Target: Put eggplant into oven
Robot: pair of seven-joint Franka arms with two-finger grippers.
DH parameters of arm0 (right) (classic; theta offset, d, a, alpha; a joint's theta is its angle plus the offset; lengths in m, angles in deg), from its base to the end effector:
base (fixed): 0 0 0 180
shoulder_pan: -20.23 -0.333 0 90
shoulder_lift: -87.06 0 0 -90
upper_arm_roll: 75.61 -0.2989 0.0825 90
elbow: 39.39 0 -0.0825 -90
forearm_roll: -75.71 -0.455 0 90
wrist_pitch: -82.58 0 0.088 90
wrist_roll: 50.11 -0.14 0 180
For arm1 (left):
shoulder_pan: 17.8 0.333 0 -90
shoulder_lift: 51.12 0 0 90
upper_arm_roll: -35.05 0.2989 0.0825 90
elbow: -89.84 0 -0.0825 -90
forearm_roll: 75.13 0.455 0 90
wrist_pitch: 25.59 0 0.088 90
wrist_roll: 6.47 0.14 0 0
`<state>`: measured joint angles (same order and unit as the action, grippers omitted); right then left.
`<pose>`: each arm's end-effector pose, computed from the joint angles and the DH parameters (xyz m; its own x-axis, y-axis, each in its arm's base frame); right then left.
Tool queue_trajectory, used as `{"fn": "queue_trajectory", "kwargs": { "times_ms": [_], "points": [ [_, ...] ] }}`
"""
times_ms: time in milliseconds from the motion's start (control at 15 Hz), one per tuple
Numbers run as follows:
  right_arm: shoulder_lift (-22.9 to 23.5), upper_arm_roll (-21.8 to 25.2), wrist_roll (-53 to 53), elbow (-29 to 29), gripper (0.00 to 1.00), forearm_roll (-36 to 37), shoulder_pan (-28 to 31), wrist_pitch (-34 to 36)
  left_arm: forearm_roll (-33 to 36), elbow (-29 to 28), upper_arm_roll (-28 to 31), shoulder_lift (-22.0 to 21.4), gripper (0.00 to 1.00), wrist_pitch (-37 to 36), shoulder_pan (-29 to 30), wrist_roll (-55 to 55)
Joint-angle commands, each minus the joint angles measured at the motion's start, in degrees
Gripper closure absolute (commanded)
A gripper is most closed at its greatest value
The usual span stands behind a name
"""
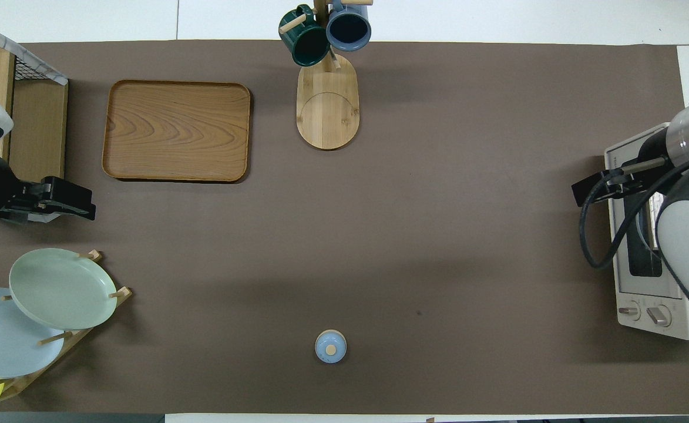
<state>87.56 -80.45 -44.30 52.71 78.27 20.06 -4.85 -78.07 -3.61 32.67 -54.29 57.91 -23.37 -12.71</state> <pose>0.6166 0.0474 0.5457 0.9782 0.1853 -0.0940 0.1893 -0.9813 0.0345 0.5853 -0.0900 0.5670 0.9919 -0.0344 -0.1226 -0.0302 -0.9989 0.0359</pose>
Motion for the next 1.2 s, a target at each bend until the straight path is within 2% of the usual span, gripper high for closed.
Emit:
{"fn": "queue_trajectory", "kwargs": {
  "times_ms": [0,133,1133],
  "points": [
    [0.9,0.45,-0.8,-0.78,0.0,-2.46,0.26,0.6,1.1,0.73,0.28,-0.08,0.0,-0.97,-0.14,0.27],
    [0.9,0.45,-0.97,-1.13,0.0,-4.13,0.43,0.86,1.1,0.73,0.28,-0.08,0.0,-0.97,-0.14,0.27],
    [0.72,0.71,-0.97,-2.27,0.0,-1.86,1.49,0.86,1.1,0.73,0.28,-0.08,0.0,-0.97,-0.23,0.27]
  ]
}}
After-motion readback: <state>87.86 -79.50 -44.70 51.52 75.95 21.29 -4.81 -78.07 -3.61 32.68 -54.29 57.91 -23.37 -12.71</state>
